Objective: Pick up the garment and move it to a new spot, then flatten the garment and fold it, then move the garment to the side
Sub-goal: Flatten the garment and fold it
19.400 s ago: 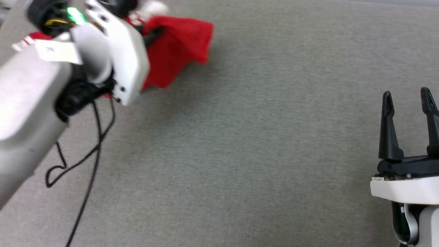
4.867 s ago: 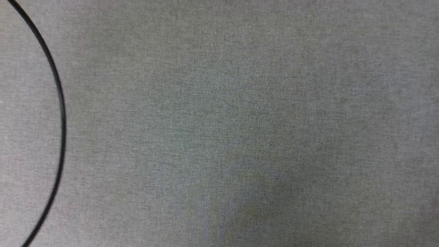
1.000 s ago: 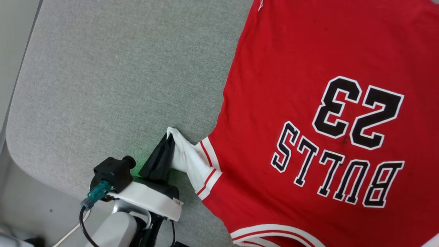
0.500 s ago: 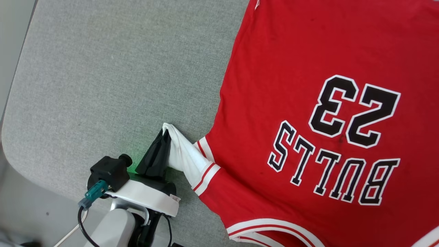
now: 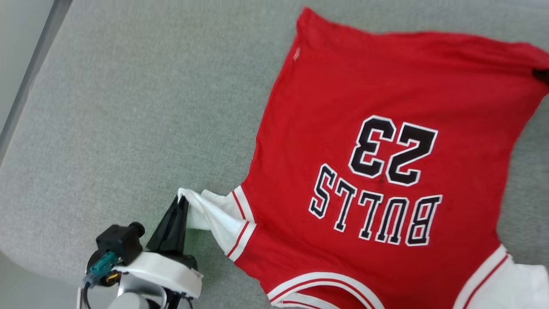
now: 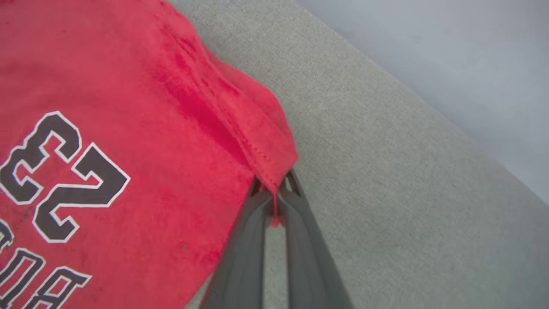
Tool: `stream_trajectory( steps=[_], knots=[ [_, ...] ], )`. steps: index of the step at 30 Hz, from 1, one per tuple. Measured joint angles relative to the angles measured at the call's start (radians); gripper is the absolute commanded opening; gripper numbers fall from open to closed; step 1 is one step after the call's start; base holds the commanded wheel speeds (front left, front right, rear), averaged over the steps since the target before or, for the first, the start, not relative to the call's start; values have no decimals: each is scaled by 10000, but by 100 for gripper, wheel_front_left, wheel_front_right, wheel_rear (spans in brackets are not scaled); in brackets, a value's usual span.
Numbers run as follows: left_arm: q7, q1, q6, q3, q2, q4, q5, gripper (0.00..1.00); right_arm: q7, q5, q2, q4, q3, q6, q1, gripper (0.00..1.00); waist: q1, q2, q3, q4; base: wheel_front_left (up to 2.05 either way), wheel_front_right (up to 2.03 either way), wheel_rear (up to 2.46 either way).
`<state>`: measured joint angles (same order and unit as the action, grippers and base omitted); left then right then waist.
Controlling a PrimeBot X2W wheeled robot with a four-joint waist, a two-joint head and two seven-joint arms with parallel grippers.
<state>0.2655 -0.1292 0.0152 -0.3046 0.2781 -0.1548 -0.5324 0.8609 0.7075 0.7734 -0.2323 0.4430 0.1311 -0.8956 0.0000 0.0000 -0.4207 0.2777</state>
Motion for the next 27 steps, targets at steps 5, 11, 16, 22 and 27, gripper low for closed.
stream_trajectory(
  steps=[5, 11, 16, 22, 27],
  knots=[
    [-119, 592, 219, 182, 224, 169, -109, 0, -696, 573, 577, 514, -52, 0, 1291, 0, 0, 0, 802, -383, 0, 0, 0],
    [-305, 1302, 477, 359, 485, 414, -257, 0, -1235, 1039, 1212, 1001, -426, 0, 3473, 0, -1, 0, 1669, -883, 0, 0, 0],
    [-428, 1788, 644, 466, 610, 614, -355, 0, -1532, 1287, 1350, 1164, -984, 2, 5510, 0, -1, 0, 2244, -1324, 0, 0, 0],
    [-514, 2060, 744, 489, 702, 798, -430, 0, -1567, 1496, 1126, 1340, -1689, 0, 7867, 0, -2, 0, 2680, -1707, 0, 0, 0],
    [-531, 2164, 817, 527, 790, 876, -451, 0, -1436, 1484, 800, 1348, -1829, 2, 9363, 0, -1, 0, 2756, -1926, 0, 0, 0]
  ],
)
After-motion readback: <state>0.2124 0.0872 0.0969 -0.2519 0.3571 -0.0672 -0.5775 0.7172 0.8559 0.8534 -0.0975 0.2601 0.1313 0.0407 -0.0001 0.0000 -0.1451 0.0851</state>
